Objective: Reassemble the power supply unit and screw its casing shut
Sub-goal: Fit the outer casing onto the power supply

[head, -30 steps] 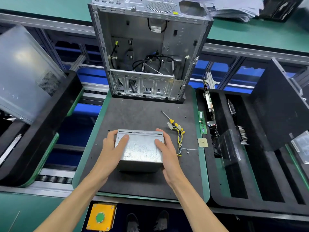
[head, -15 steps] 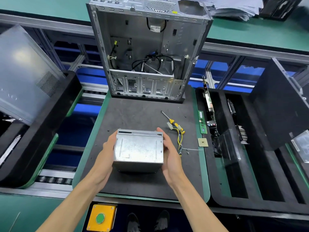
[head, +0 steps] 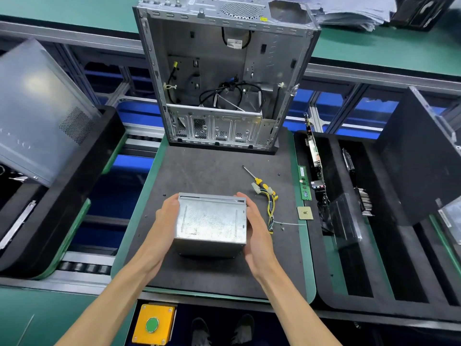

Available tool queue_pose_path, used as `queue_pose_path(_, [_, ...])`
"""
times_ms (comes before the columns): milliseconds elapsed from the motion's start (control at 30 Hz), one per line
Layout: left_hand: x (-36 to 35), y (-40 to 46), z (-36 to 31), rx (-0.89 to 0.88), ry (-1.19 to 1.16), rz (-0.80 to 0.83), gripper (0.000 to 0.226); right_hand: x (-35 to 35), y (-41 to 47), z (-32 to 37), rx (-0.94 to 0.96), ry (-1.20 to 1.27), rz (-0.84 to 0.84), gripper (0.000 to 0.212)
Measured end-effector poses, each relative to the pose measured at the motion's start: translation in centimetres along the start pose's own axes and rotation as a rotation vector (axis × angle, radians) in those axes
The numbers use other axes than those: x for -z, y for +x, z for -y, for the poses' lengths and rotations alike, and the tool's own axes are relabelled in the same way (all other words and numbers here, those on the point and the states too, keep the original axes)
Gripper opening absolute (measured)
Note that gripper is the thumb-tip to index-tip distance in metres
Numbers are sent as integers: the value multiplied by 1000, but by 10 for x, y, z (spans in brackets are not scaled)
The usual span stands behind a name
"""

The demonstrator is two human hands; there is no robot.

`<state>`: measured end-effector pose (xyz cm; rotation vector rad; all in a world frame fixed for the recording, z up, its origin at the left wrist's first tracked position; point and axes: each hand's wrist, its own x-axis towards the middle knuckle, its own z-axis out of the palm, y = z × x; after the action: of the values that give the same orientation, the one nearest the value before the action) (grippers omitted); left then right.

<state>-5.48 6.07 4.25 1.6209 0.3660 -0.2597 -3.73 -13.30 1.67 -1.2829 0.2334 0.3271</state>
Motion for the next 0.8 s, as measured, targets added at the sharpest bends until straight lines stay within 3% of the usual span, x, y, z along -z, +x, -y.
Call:
queue_pose_path(100, [-6,0,-4,-3,41,-55,39,-2,-2,2,9,24,-7,35])
queue_pose_path(233, [-11,-6,-7,1,49,-59,44,-2,-3,3,16,18,-5,34])
queue_pose_path(333, [-11,-9,-8,45,5,-38,21,-2,-3,3,21,13,-12,28])
queue_pose_path(500, [-3,-7,0,-31,-8,40,59,-1,-2,2,13,6,-22,28])
queue_pose_path(667, [-5,14,1,23,42,-177,35,-2,-1,0,12,63,-40,30])
queue_pose_path(700, [-6,11,3,-45,138,-218,32,-2,0,-1,11,89,-47,32])
queue_pose_path(800, [-3,-4,6,-462,611,-441,31,-5,1,-4,2,148,-65,35])
